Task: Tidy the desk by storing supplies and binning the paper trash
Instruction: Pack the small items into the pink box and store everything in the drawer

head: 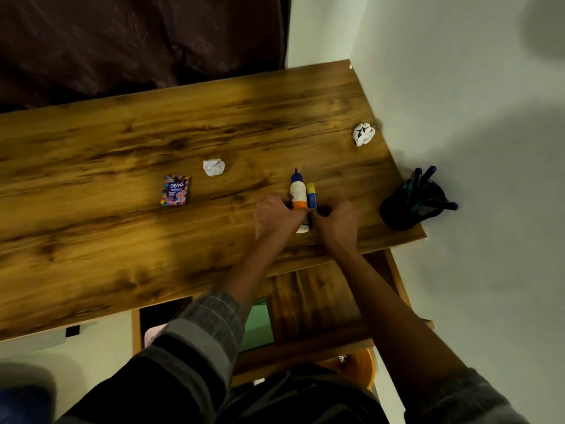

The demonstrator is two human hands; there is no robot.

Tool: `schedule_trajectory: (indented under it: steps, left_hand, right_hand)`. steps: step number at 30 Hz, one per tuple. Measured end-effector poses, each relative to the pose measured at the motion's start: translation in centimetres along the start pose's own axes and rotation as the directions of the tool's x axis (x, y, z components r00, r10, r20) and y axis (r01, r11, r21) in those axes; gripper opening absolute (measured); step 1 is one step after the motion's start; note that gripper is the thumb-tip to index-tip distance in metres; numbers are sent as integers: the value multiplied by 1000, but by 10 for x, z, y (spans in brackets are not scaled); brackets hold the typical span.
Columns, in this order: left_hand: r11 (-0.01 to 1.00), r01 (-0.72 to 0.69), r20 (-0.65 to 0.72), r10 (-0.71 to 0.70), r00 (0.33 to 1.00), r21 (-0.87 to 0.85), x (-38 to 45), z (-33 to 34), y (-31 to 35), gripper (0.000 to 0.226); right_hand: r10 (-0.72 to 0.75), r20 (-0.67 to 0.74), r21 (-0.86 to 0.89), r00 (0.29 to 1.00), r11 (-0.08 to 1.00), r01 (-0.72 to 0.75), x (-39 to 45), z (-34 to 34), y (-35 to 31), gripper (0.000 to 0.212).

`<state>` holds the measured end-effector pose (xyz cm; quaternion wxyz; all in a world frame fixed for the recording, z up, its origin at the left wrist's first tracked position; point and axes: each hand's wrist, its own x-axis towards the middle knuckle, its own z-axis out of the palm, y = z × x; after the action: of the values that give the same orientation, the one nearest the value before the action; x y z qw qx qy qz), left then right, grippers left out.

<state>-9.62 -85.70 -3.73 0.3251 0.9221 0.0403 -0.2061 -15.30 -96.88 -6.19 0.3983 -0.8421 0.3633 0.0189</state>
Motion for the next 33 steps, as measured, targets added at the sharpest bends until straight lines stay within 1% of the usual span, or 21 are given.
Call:
schedule_trajectory:
  steps: [2,5,7,9,11,12,14,16,20,22,25,29,33]
  left_hand:
    - [999,20,46,-18,999,-25,-15,-8,-8,37]
    - [999,12,122,-6,993,-42,-48,-21,-36,35]
    - [997,21,210,-3,978,-81,-77,-30,-66,34]
    - [992,64,311,-27,950,-107,-108,-36,-101,29]
    - [993,83,382,-43,923,-88,-140,-43,-137,26]
    - [991,99,402,-53,914,-94,-153,-44,-152,25]
    - [975,181,421,-110,900,-131,-170,-45,-176,20]
    - [955,263,438,-179,881,-138,-174,-42,-190,22]
    - [885,415,463,-283,840,-211,-160,-27,-197,21]
    - [874,434,462,-299,835,-219,-148,-18,-192,20]
    - [870,454,443,-337,831,-191,-130,0,-185,20]
    - [919,384,309,-341,888,-90,-115,27,-181,24]
    - [951,310,173,-304,937,-7,-115,36,-168,38]
  right_hand:
    - [-2,37,-4,999,1000,2,-14,-2,0,17]
    - [-7,114,-11,993,1000,8,-46,-8,3,15]
    - [-39,157,-16,987,999,42,-74,-12,7,15]
    - [-51,203,-31,978,998,58,-104,-17,14,13]
    - [30,269,-50,963,999,-17,-129,-21,24,13]
    - [76,303,-55,950,997,-62,-139,-22,31,16]
    - [129,375,-74,918,991,-109,-155,-22,48,23]
    - [162,421,-92,893,987,-136,-165,-18,64,25]
    - [214,426,-174,879,973,-153,-168,-3,84,25]
    - [221,416,-246,882,961,-125,-162,8,88,28]
    - [205,404,-272,892,957,-97,-150,27,92,31]
    - [229,382,-274,896,953,-127,-136,50,90,34]
    - [293,376,-272,879,942,-198,-131,70,99,37]
